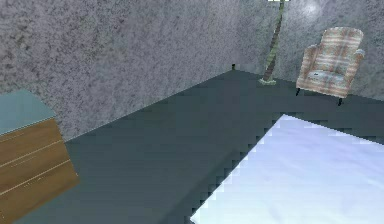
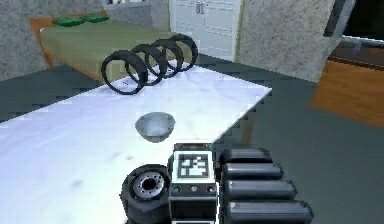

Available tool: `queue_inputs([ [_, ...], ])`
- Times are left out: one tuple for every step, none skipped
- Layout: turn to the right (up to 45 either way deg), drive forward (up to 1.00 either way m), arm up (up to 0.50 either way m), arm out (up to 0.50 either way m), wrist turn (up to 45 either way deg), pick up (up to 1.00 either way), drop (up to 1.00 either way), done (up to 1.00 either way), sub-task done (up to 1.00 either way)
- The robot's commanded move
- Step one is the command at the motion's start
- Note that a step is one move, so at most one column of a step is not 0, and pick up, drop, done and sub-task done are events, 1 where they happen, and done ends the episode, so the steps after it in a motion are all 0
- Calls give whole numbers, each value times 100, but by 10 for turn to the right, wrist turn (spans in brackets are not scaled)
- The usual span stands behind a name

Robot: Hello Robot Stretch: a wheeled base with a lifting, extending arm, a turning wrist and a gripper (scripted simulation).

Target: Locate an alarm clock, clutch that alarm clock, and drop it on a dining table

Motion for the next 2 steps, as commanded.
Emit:
queue_inputs([
  [-30, 0, 0, 0, 0, 0, 0, 0, 0],
  [0, 0, 0, 48, 0, 0, 0, 0, 0],
])
